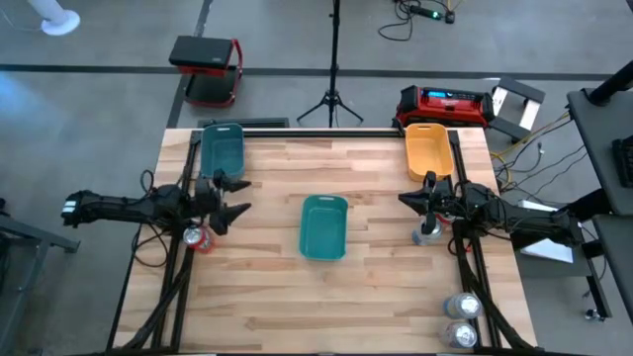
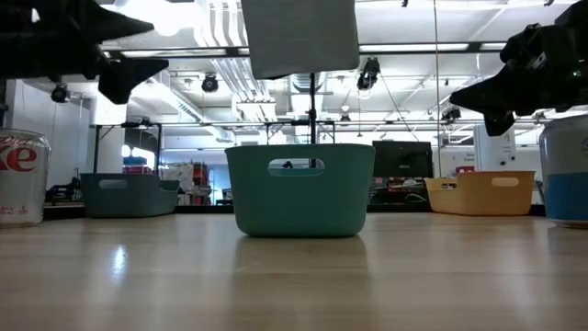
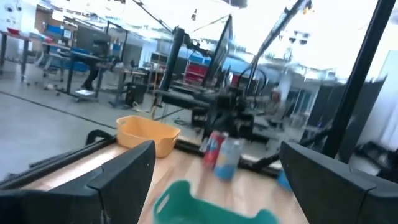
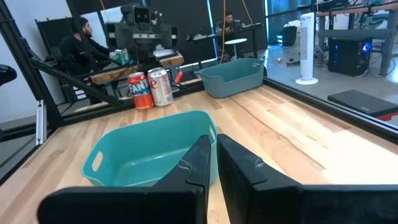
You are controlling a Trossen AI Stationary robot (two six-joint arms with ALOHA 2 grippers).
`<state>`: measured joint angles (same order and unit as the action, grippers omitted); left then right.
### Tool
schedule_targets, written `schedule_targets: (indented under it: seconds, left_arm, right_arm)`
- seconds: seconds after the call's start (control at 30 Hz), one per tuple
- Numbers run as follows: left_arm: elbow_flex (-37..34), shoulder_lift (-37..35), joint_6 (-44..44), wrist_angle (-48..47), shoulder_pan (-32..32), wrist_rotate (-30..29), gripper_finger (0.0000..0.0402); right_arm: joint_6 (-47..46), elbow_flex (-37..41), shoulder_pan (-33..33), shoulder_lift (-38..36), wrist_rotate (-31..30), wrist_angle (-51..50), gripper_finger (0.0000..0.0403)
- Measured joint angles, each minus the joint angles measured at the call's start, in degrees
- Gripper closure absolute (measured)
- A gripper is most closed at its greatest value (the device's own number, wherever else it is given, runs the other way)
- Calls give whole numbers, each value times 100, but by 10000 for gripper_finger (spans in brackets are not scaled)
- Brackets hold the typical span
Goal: Sort soda cans
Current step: Move the blue bin beside the green bin
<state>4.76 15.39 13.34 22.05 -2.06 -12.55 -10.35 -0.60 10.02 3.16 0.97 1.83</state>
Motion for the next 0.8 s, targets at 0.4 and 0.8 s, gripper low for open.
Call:
schedule_targets:
  seconds: [0.4, 0.8]
  left_arm:
    - [1008, 923, -571, -60, 5, -442, 72]
    - [2473, 3183, -533, -1041, 365, -1996, 72]
  right_arm:
    - [0, 0, -2, 2, -2, 0, 380]
    - [0, 0, -2, 0, -1, -2, 380]
